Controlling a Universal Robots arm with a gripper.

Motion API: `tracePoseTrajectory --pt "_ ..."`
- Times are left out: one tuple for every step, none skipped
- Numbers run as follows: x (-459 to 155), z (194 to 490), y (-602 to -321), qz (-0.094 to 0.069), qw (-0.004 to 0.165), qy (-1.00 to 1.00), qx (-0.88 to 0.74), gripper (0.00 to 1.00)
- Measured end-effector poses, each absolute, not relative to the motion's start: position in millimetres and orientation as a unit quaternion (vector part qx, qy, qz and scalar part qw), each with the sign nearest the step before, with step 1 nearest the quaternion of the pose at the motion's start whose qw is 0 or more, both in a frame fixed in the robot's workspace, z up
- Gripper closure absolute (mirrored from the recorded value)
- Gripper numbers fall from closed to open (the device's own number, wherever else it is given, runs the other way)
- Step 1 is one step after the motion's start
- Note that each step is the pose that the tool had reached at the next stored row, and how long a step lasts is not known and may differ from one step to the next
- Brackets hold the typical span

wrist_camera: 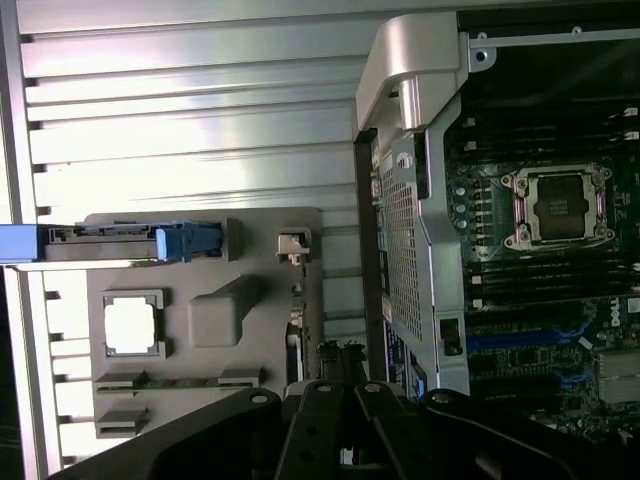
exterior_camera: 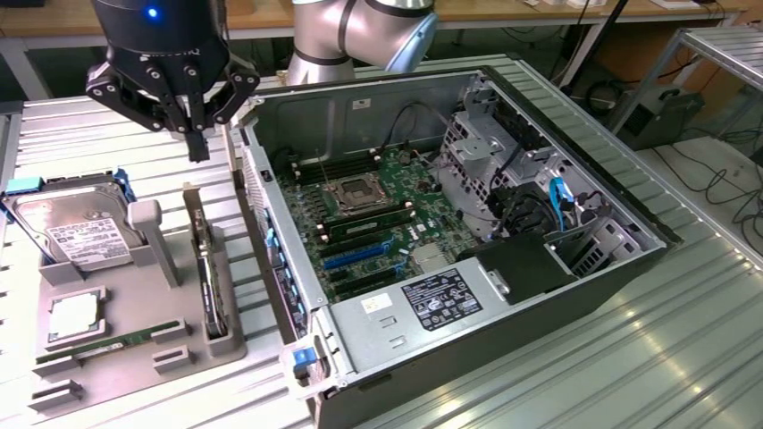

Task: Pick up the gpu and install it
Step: 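Reach for the gpu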

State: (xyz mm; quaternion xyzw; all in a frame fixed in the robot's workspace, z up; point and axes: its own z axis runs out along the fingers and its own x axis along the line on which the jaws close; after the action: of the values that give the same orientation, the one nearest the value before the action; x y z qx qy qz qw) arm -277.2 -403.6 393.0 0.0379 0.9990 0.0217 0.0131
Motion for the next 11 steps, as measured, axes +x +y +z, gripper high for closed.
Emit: tracePoseTrajectory --pt "-277.1 393.0 -404.2 0.022 0.013 0.999 0.038 0.89" --pt "-277.1 393.0 -404.6 0.022 0.013 0.999 0.038 0.89" --pt "-277.2 393.0 -405.0 0.022 0.013 0.999 0.038 0.89" --pt "-277.2 393.0 -405.2 0.022 0.013 0.999 0.038 0.89" --pt "-277.1 393.0 -405.5 0.022 0.013 0.999 0.038 0.89" --pt "-277.1 393.0 -405.7 0.022 0.013 0.999 0.038 0.89" --pt "-277.1 393.0 -406.1 0.022 0.013 0.999 0.038 0.89" --pt "-277.2 393.0 -406.3 0.022 0.013 0.999 0.038 0.89" --pt "-277.1 393.0 -406.6 0.022 0.013 0.999 0.038 0.89" --pt "-277.1 392.9 -406.8 0.022 0.013 0.999 0.038 0.89" --pt "-277.1 393.0 -407.1 0.022 0.013 0.999 0.038 0.89"
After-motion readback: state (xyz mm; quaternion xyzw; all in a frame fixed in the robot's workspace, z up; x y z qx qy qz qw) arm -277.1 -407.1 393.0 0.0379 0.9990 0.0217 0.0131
